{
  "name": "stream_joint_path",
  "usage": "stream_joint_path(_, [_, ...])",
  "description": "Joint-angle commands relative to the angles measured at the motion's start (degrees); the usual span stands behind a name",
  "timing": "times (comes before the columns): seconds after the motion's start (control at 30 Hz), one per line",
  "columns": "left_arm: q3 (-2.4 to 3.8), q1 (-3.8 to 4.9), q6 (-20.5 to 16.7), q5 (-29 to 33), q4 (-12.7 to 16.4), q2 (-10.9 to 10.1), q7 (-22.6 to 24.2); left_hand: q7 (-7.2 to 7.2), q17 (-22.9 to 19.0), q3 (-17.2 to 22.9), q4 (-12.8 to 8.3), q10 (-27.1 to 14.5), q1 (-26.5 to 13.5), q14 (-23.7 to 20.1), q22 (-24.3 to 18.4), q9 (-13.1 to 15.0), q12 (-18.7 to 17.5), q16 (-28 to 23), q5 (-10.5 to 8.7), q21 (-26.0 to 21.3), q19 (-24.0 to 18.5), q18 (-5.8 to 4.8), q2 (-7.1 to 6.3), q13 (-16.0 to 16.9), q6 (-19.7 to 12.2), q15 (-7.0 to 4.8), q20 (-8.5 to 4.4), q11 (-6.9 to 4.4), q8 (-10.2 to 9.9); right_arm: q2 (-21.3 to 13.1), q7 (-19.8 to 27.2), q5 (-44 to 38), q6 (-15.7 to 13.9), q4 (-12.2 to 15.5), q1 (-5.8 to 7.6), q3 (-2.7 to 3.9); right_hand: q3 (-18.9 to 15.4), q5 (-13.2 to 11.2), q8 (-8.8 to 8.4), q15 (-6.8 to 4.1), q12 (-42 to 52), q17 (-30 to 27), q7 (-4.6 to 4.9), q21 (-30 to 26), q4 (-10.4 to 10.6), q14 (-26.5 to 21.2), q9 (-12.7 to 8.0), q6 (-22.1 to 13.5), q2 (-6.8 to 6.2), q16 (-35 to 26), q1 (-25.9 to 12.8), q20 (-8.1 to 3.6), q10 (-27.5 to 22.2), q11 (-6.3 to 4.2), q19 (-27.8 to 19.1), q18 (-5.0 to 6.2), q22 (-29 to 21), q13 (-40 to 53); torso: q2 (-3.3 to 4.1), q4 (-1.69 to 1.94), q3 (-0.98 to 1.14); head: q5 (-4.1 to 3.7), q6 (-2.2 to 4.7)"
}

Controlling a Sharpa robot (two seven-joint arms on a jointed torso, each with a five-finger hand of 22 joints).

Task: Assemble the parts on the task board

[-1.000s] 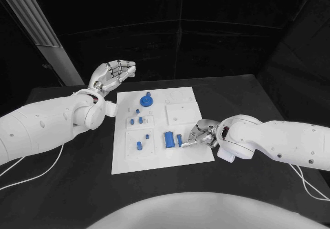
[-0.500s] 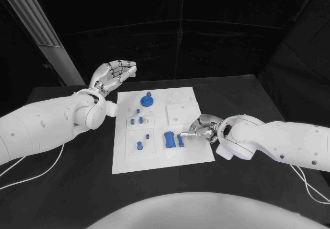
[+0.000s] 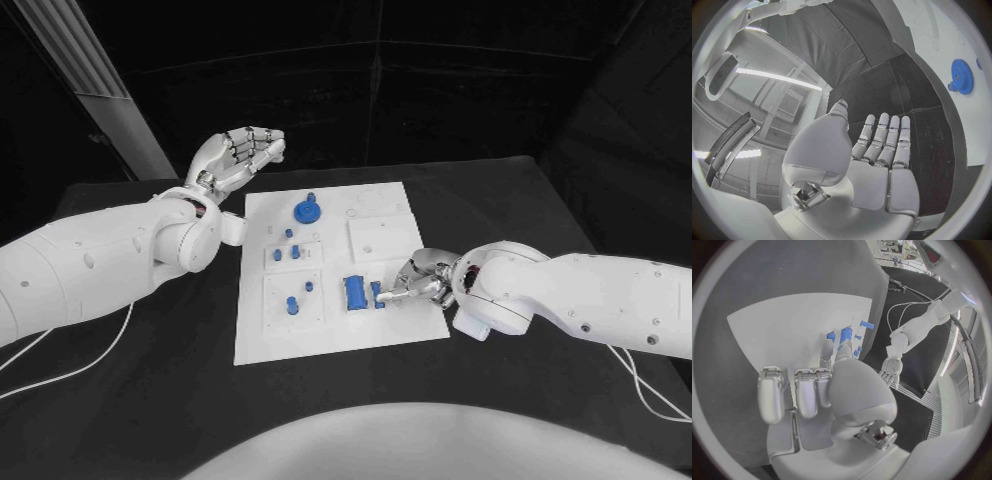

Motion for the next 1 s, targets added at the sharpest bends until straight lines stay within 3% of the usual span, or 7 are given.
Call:
stream_joint_path(0.03, [0.04, 0.07, 0.51, 0.10, 0.09, -0.01, 8.32, 6.62, -0.06, -0.41, 0.07, -0.36, -0.12, 0.10, -0.08, -0.07, 0.07, 0.31, 0.33, -0.30, -0.19, -0.96, 0.47, -0.07, -0.38, -0.09, -0.01, 0.12, 0.29, 0.37, -3.57, 0.10, 4.32, -0.38, 0.06, 0.01, -0.13, -0.28, 0.22, -0.49, -0.19, 15.10, -0.10, 0.19, 0.21, 5.94, 0.13, 0.31, 1.00, 0.14, 0.11, -0.51, 6.30, -0.87, 5.94, -0.86, 15.09, 2.20, 0.01, 0.07, 0.00, -0.07, 0.01])
stream_joint_path(0.23, [0.04, 0.07, 0.48, 0.10, 0.16, -0.11, 8.27, 6.62, -0.06, -0.41, 0.07, -0.36, -0.12, 0.10, -0.08, -0.07, 0.07, 0.31, 0.33, -0.30, -0.19, -0.96, 0.47, -0.07, -0.38, -0.09, -0.01, 0.12, 0.29, 0.90, -4.19, 0.09, 4.43, -1.16, 0.06, 0.00, 0.58, -0.24, 0.20, -0.53, -0.19, 15.10, -0.20, 0.19, 0.71, 5.94, 0.45, 0.35, 2.83, 0.14, 0.32, -0.56, 6.30, -0.96, 5.94, -0.86, 15.09, 2.20, -0.01, 0.00, 0.01, 0.04, 0.01])
stream_joint_path(1.0, [0.04, 0.07, 0.48, 0.10, 0.10, -0.03, 8.25, 6.62, -0.30, -0.53, 0.08, -0.45, -0.02, 0.09, -0.19, -0.08, 0.19, 0.44, 0.35, -0.31, -0.25, -0.95, 0.63, -0.09, -0.44, -0.10, 0.00, 0.13, 0.35, 2.10, -5.21, 0.08, 5.69, -2.50, 0.06, 0.00, 2.43, 0.98, -0.48, -0.51, -0.19, 15.10, -0.24, 0.19, 0.20, 5.94, 1.45, -0.03, 5.21, 0.14, 3.18, -0.55, 6.30, -0.98, 5.94, -0.86, 15.09, 2.20, -0.04, -0.01, -0.04, -0.03, 0.01])
